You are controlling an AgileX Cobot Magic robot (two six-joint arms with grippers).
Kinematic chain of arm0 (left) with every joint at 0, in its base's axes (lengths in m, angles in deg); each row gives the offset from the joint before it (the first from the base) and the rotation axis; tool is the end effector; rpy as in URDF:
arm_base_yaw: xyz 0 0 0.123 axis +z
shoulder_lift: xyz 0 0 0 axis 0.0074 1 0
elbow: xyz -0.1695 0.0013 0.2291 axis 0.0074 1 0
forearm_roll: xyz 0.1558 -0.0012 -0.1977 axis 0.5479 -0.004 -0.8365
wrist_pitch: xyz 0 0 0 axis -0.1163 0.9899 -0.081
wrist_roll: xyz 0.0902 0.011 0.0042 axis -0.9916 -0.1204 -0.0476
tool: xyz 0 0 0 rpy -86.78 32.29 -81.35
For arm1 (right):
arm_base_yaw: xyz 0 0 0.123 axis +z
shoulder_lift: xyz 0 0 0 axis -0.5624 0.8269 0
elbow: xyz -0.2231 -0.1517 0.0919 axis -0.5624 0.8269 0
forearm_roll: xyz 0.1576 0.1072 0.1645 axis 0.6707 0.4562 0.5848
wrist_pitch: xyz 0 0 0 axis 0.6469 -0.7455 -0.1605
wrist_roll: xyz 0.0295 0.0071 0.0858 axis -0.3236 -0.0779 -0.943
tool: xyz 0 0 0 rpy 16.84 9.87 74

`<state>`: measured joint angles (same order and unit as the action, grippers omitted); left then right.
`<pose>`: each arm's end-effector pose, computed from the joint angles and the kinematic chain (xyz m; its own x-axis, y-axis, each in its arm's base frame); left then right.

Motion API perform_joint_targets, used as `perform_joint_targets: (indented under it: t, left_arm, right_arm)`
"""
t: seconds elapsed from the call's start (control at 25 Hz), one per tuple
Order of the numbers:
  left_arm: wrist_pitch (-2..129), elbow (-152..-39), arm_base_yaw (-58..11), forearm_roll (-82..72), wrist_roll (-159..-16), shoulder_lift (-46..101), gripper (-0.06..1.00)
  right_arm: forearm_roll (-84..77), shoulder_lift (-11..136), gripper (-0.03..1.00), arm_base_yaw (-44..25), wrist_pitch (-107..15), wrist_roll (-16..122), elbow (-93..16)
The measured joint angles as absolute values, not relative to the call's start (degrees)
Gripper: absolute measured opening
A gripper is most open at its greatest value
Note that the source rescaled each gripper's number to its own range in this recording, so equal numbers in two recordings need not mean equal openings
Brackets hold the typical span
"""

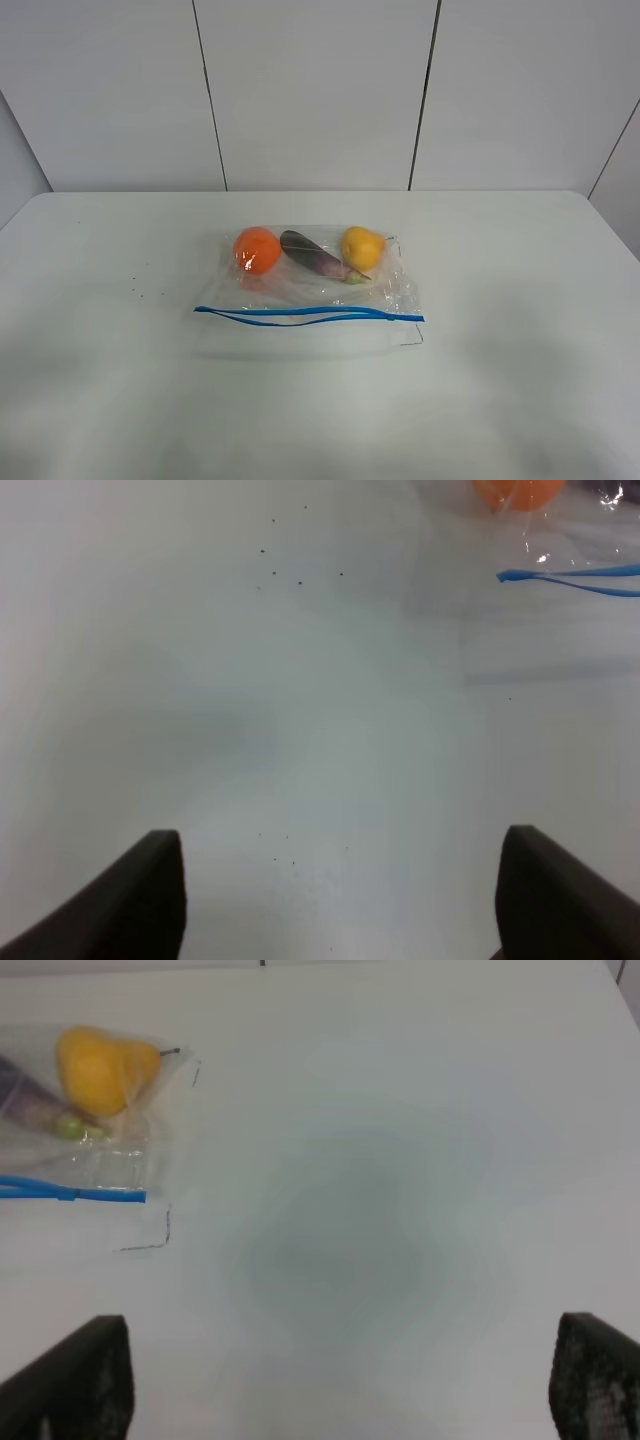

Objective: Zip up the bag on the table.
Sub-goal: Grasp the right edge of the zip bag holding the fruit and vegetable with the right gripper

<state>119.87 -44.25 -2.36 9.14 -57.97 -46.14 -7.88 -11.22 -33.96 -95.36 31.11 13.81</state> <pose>-0.0046 0.0012 0.2760 -0.4394 0.1134 -0.8911 0.0805 0.9930 0.0866 -0.0028 0.0048 0.2770 -0.4333 0.0138 -0.9011 -0.0452 0.9983 0.0370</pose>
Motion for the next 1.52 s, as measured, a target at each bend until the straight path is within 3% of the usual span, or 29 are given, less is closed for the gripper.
perform_joint_targets:
  t: [0.4, 1.08, 1.52]
  left_arm:
    - [119.9, -44.3, -2.4, 9.1, -58.0, -46.1, 0.9]
    - [119.9, -44.3, -2.4, 9.1, -58.0, -46.1, 0.9]
    - [119.9, -44.3, -2.4, 9.1, -58.0, -46.1, 0.9]
  right_arm:
    - [-7.8, -6.3, 0.92, -34.0, -95.5, 31.0, 11.5]
    - [5.1, 60.8, 0.92, -34.0, -96.3, 34.4, -16.6]
    - [32.5, 89.3, 0.92, -34.0, -85.8, 59.9, -18.0]
